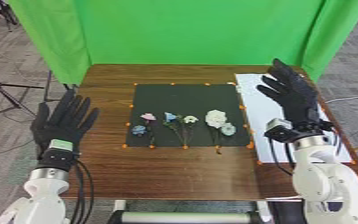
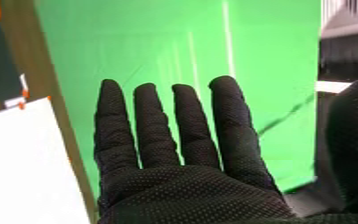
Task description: Arrange flowers
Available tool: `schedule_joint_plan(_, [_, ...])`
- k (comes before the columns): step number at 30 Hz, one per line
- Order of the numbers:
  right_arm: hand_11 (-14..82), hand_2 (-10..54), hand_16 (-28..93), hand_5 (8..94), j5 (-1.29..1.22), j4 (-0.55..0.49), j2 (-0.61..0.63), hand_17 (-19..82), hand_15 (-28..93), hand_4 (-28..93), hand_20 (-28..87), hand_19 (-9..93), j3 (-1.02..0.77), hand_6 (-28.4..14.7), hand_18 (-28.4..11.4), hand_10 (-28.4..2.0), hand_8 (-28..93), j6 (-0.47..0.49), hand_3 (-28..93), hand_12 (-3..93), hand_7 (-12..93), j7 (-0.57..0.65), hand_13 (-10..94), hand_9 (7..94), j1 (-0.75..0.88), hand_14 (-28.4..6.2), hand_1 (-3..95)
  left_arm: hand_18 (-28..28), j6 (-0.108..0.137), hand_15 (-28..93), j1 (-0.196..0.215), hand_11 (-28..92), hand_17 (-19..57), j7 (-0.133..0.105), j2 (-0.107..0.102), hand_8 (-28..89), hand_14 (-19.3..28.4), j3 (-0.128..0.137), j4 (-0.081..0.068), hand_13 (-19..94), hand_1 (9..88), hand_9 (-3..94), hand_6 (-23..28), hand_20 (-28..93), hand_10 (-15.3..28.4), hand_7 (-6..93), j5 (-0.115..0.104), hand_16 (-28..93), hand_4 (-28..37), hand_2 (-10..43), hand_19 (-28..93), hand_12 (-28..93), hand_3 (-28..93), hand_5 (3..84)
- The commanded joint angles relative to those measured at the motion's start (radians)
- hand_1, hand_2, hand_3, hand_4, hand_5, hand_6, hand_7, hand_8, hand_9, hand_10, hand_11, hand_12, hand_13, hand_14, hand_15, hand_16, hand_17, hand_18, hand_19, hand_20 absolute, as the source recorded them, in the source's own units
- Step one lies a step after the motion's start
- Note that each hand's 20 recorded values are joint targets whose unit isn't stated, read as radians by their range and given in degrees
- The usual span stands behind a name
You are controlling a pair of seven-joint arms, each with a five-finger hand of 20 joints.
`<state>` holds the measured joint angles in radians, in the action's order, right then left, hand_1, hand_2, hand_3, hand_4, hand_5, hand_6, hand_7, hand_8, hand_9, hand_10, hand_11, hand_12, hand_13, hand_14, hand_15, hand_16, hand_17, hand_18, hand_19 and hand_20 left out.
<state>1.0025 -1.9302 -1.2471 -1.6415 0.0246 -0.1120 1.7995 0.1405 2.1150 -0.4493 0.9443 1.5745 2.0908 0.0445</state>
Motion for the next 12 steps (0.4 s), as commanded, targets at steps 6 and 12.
schedule_joint_plan(6, [3.3,-9.3,20,36.8,-0.019,-0.032,-0.023,13,8,-25,19,29,-0.036,-3.5,-17.1,-11.8,-11,0.030,84,11.1,11,0.014,28,34.3,0.039,-14.3,14.7,14.7,0.001,30,0.002,13,-3.7,0.012,0.015,-10,11.7,0.004,0.000,24,20.5,28.6,4.3,12,10.1,14.0,0.020,-7,-28.3,12.9,37,8,73,39.7])
schedule_joint_plan(12, [3.5,-9.4,20,36.1,-0.011,-0.039,-0.030,13,8,-25,20,29,-0.044,-3.5,-17.2,-11.6,-11,0.036,83,11.5,12,0.027,28,34.0,0.044,-14.6,15.9,14.9,0.012,30,-0.005,12,-3.8,-0.038,-0.028,-11,11.7,-0.020,0.000,24,21.4,26.6,2.1,12,9.5,14.2,-0.019,-7,-28.3,12.4,37,8,73,32.4])
